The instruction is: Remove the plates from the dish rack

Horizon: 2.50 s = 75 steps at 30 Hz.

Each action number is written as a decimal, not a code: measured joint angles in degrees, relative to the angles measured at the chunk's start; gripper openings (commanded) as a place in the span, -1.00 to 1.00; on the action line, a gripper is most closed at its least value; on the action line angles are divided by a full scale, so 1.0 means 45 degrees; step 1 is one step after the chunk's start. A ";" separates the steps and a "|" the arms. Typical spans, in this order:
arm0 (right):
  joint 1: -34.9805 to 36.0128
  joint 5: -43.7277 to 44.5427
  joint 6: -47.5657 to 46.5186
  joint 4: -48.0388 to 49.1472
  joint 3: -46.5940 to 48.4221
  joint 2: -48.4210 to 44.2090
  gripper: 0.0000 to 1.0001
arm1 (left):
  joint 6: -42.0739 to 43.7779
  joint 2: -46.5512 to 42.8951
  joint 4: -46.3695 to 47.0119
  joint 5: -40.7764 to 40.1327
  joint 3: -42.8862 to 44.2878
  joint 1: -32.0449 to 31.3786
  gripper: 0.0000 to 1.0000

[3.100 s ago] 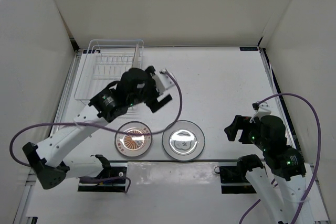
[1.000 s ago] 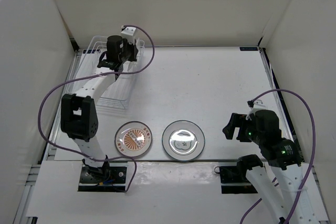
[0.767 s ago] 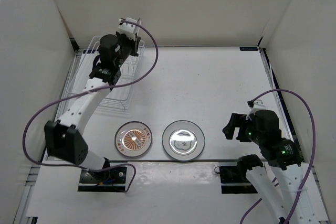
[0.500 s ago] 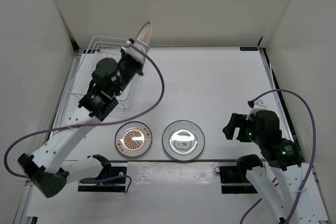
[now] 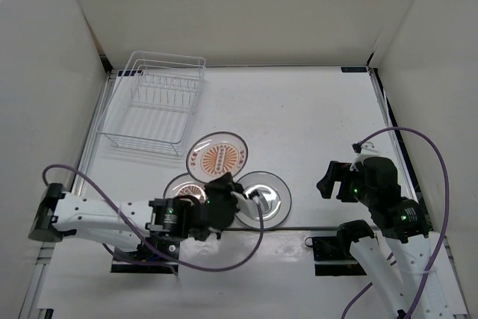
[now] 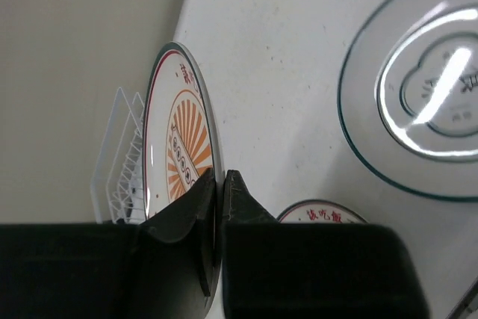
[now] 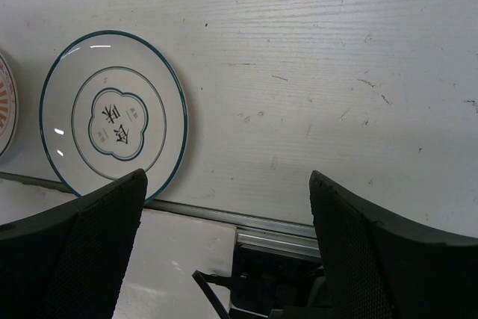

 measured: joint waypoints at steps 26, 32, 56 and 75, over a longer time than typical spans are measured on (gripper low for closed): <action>0.0000 0.0005 0.0005 0.0029 -0.0005 -0.0092 0.81 | -1.2546 0.4891 -0.7305 -0.1967 -0.1855 -0.1302 -0.89; 0.0000 0.0005 0.0005 0.0034 -0.0005 -0.0092 0.81 | -1.4047 0.6615 -0.7698 -0.1836 -0.1506 -0.1292 -0.70; 0.0000 0.0000 0.0005 0.0044 -0.0005 -0.0214 0.81 | -1.1128 0.3245 -0.5586 0.0568 0.0593 -0.0335 0.94; 0.0000 -0.0005 0.0005 0.0044 -0.0019 -0.0476 0.81 | -0.6980 0.5372 -0.1855 1.0001 0.4328 1.4897 0.22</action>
